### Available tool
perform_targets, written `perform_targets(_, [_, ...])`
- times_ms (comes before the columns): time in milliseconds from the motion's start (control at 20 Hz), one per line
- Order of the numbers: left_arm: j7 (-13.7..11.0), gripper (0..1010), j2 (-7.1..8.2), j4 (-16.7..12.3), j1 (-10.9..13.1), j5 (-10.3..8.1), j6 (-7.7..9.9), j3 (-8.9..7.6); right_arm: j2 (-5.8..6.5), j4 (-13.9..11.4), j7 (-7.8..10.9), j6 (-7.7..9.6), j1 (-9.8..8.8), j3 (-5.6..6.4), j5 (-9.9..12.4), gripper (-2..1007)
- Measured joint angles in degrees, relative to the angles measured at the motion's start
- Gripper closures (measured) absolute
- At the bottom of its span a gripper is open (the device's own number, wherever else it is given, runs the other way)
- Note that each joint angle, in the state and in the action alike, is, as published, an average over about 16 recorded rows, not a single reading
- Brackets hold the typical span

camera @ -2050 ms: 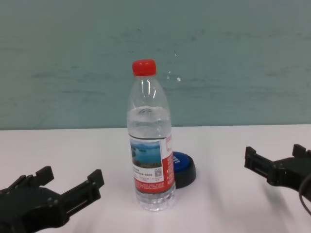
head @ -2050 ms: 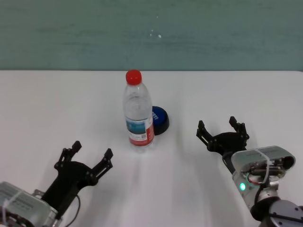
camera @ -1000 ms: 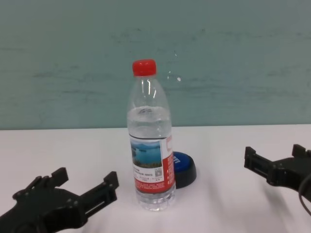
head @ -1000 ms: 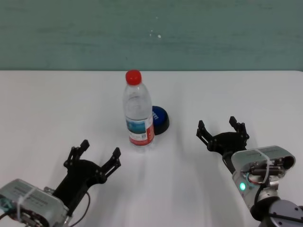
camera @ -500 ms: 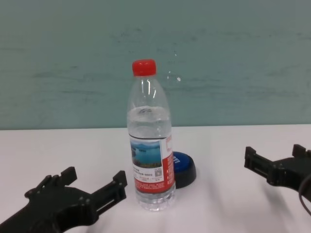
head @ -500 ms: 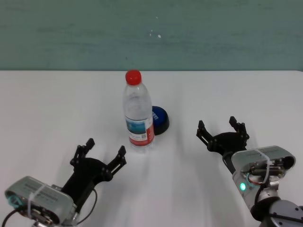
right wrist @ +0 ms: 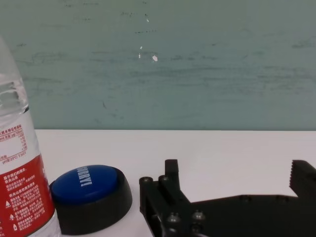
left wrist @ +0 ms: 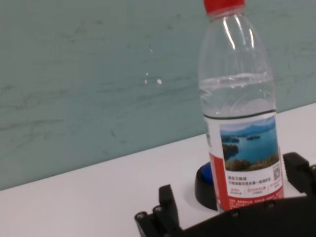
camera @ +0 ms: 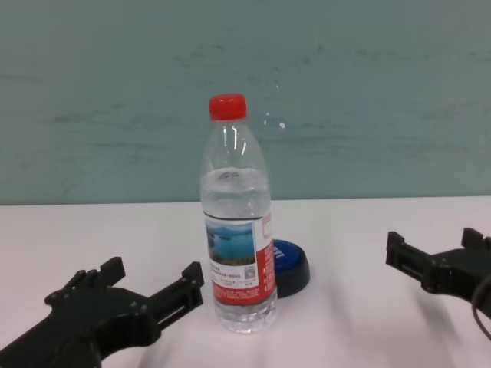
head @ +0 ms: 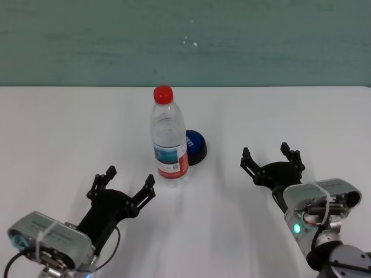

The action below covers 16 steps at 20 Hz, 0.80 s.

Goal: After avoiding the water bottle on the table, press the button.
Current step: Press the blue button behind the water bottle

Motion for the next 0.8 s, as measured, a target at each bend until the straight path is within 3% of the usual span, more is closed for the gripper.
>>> perform_targets(800, [0.1,0,-0.29,0.4,-0.6,0.5,-0.15,0.39,0.0,0.0,0.0,0.0,0.0,0.0,0.0,1])
